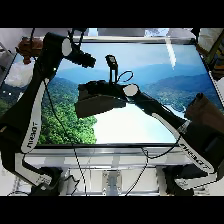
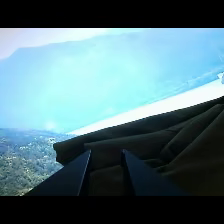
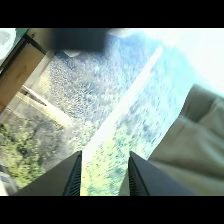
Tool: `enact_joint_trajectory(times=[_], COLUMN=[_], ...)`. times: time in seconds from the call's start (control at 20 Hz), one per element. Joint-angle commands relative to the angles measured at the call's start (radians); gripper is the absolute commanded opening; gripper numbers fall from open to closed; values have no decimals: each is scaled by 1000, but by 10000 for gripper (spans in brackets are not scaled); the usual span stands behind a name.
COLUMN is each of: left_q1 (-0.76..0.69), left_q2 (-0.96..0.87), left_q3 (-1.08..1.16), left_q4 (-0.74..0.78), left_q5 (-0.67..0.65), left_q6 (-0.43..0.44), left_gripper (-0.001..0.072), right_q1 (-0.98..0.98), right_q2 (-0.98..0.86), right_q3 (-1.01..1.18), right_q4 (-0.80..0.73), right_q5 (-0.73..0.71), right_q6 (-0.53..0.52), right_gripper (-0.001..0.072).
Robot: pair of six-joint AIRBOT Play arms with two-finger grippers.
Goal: Fold the shirts.
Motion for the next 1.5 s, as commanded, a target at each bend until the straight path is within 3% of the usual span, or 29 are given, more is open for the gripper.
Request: enact_joint_trajectory(times=[0.0, 0.15, 0.2, 0.25, 0.4, 0.6, 0.85, 1.2, 1.35, 1.45], left_q1=[8, 39, 48, 59, 89, 110, 112, 112, 112, 112], left_q2=[0, -2, -4, -6, -7, -11, -44, -53, -53, -53], left_q3=[-5, -5, -5, -5, -31, -81, -100, -100, -101, -101], left_q4=[54, 48, 42, 29, -20, -29, -53, -79, -79, -79], left_q5=[-54, -71, -71, -72, -69, -67, -70, -70, -70, -71], left_q6=[10, 30, 31, 31, 31, 31, 30, 31, 30, 30], left_gripper=[240, 242, 242, 242, 242, 242, 242, 241, 241, 241], right_q1=[-87, -236, -297, -355, -537, -679, -631, -481, -423, -398], right_q2=[10, 49, 60, 61, 51, -16, -177, -391, -425, -425], right_q3=[48, 47, 47, 47, 47, 47, 47, 47, 48, 53], right_q4=[-131, -190, -189, -189, -233, -234, -227, -158, -89, -72], right_q5=[59, 156, 200, 243, 423, 626, 698, 661, 655, 637], right_q6=[-22, -10, -2, 42, 178, 280, 326, 343, 292, 239], right_gripper=[345, 346, 371, 450, 453, 454, 463, 464, 464, 423])
